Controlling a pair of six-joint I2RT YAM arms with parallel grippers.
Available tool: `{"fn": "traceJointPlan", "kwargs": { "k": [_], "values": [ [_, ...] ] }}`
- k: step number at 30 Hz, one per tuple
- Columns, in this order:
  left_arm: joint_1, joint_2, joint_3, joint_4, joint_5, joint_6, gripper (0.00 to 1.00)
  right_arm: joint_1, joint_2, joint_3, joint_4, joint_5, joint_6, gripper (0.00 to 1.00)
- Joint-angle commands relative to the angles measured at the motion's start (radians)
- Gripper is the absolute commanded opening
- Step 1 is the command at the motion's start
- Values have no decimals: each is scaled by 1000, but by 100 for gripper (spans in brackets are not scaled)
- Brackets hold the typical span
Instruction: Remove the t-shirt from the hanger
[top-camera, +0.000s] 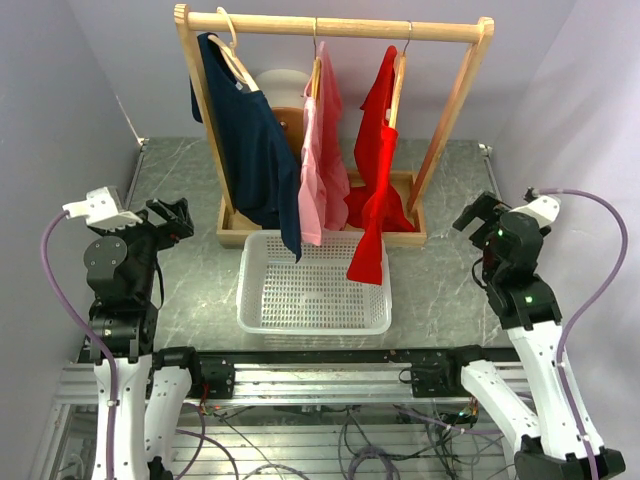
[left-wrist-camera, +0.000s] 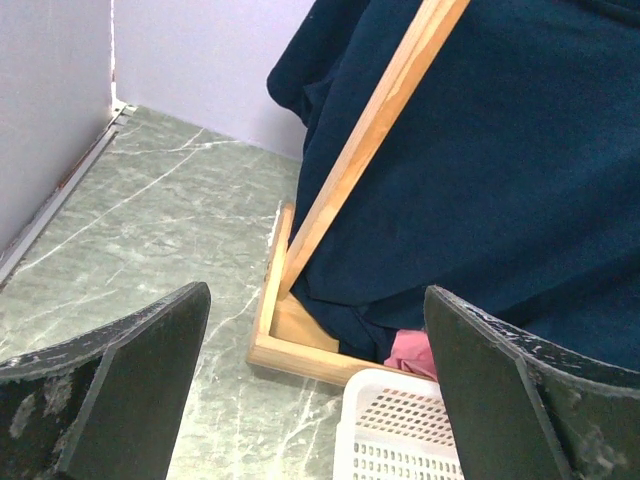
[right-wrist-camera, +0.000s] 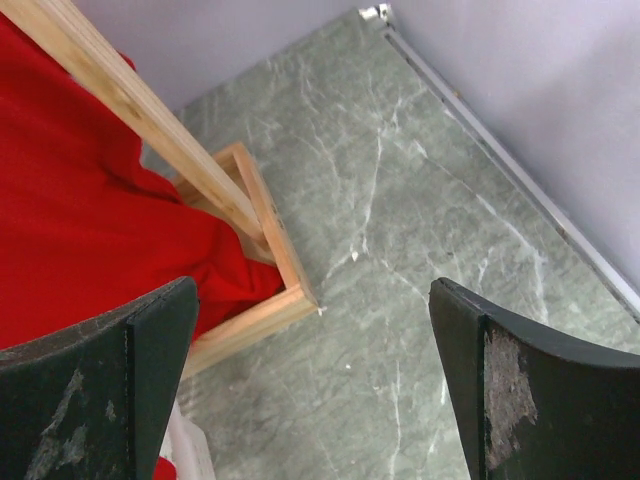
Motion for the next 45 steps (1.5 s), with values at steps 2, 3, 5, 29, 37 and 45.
{"fn": "traceJointPlan", "kwargs": {
  "k": [2, 3, 5, 29, 37, 45],
  "values": [
    [-5, 25, 60, 9, -34, -14, 99, 4, -70, -15, 78, 21, -4, 100],
    [-5, 35, 76, 10, -20, -12, 99, 4, -69, -10, 69, 14, 3, 100],
    [-4, 63, 108, 25, 36, 6, 99, 3, -61, -7, 56, 19, 41, 100],
    [-4, 390, 638, 19, 199, -175, 85, 3, 82, 42, 278, -339, -89, 98],
    [-161, 498, 677, 9, 99, -119, 83, 3, 75, 81, 270, -372, -110, 98],
    [-414, 644, 816, -15, -196, -8, 82, 3, 46, 125, 230, -327, -153, 97]
  ]
}}
